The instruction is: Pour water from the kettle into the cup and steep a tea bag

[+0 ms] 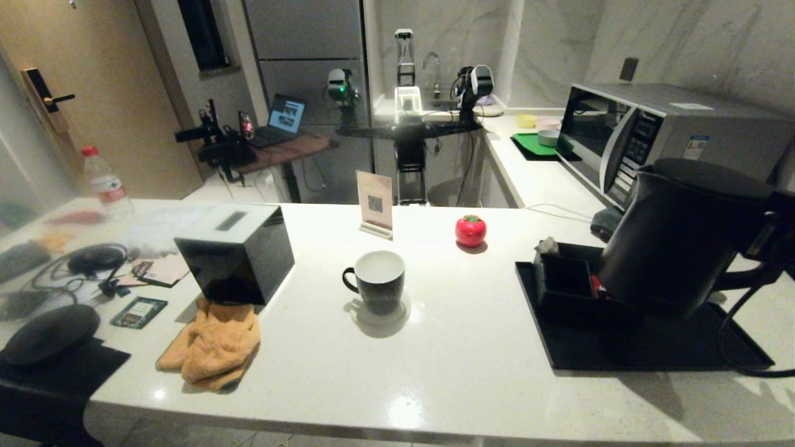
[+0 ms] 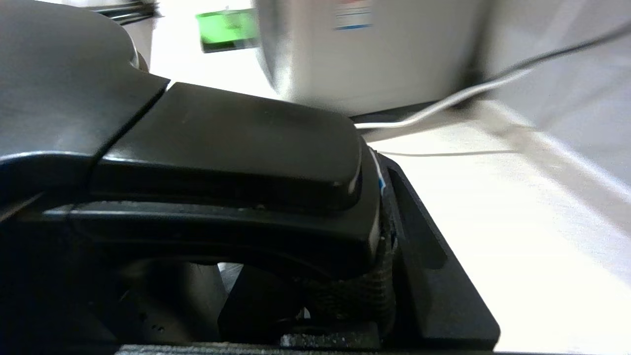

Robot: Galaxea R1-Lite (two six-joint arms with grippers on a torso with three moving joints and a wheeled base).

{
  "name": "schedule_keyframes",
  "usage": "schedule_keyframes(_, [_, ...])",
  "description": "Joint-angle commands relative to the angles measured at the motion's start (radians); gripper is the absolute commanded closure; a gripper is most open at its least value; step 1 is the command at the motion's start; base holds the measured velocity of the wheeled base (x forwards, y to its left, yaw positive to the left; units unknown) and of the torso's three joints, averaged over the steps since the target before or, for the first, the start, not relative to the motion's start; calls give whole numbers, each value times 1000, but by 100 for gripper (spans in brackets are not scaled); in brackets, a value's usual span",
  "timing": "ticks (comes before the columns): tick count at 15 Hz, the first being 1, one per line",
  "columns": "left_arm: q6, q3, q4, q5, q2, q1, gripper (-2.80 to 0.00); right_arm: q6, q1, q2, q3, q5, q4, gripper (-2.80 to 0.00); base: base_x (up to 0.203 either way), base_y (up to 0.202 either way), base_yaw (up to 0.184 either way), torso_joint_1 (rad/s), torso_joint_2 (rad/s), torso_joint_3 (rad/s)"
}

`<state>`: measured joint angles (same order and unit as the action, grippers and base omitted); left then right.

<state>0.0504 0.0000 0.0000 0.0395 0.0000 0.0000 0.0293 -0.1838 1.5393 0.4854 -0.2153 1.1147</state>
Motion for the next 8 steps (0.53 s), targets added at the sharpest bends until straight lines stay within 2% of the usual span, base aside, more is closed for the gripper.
schedule_keyframes(1, [0,0,0,0,0,0,0,0,80,-61,-39,-3,8,0,0,0,0,0,0,0])
schedule_keyframes(8, [0,0,0,0,0,0,0,0,183,-86,-68,-3,10,0,0,0,0,0,0,0])
